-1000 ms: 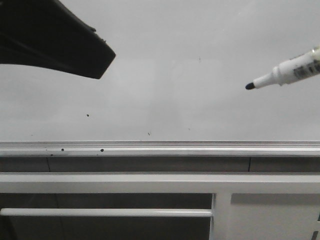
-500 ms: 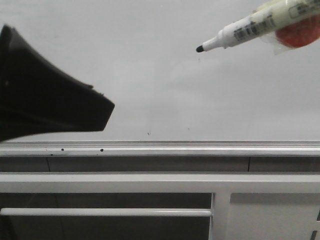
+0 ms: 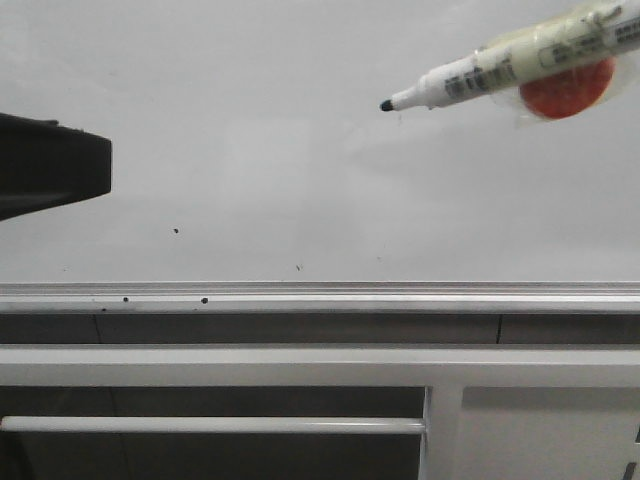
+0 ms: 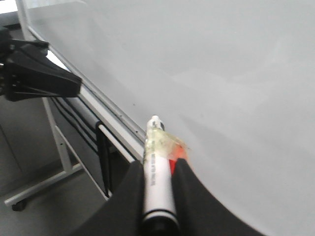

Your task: Write number 1 on whiteboard

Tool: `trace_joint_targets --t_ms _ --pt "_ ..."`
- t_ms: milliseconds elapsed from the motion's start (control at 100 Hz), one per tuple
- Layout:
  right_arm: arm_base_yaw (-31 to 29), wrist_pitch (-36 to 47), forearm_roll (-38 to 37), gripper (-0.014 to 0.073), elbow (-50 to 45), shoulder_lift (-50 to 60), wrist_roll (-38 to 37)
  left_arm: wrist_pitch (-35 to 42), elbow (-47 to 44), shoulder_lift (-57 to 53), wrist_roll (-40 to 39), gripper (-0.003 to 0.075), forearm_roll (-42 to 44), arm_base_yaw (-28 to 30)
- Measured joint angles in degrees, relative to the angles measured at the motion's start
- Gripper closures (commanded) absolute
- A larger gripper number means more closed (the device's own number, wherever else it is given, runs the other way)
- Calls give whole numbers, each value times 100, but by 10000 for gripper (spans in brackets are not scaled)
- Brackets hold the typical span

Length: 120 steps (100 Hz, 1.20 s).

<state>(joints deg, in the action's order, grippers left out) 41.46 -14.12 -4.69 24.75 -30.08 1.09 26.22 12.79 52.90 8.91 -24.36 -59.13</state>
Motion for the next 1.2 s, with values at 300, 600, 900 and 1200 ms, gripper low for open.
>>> trace_joint_targets --t_ms 300,600,900,1200 --pt "-483 588 -26 655 0 -408 0 303 0 0 0 741 -34 0" --pt "-483 947 -265 654 0 -512 0 303 0 0 0 741 -44 0" --pt "-483 1227 -488 654 0 -512 0 303 -7 0 0 741 -56 0" --pt "-654 1364 -509 654 0 -512 0 303 -7 0 0 741 -56 0"
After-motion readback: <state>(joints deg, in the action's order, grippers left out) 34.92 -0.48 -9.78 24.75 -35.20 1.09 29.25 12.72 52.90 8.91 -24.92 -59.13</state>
